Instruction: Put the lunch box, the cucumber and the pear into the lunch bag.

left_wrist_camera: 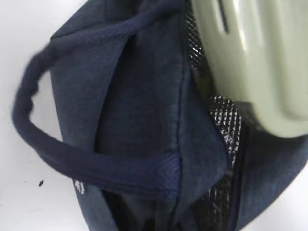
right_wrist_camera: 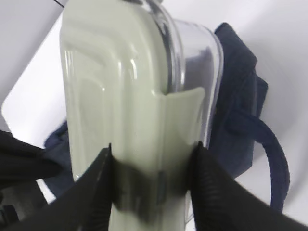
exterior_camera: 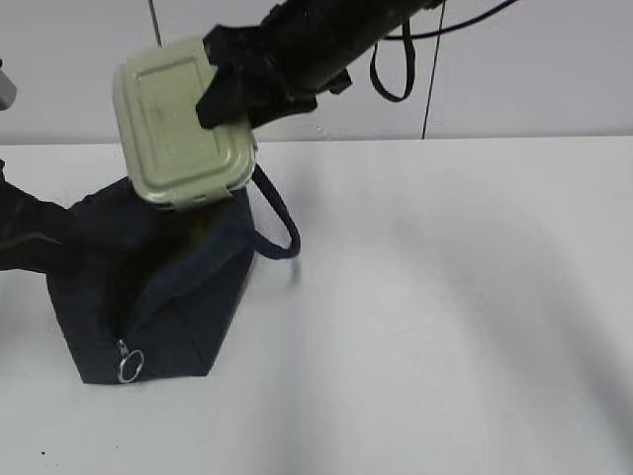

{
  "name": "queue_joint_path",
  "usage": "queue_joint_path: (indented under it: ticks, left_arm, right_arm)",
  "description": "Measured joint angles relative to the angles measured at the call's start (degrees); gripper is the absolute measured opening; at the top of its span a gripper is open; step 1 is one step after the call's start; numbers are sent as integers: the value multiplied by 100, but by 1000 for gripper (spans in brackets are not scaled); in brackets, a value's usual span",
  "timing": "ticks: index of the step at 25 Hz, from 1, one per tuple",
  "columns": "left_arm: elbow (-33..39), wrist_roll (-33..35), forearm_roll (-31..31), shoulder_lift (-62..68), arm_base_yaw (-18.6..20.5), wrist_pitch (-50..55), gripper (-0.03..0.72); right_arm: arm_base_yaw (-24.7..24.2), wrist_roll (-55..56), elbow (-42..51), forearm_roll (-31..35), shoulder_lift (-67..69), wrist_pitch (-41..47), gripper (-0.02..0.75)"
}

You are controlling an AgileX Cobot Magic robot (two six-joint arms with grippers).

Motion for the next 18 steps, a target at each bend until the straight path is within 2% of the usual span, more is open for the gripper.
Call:
queue_joint_path:
  ticks: [4,8,18]
  left_arm:
    - [0,0,9,0,5,-54,-15]
    - [0,0,9,0,5,-60,-15]
    - [0,0,-116,0,5,-211,-15]
  right_arm:
    - [0,81,-195,50,-68,307,323]
    - [0,191,-195,-167,-48,709,323]
    - [11,816,-195,-426,288,774,323]
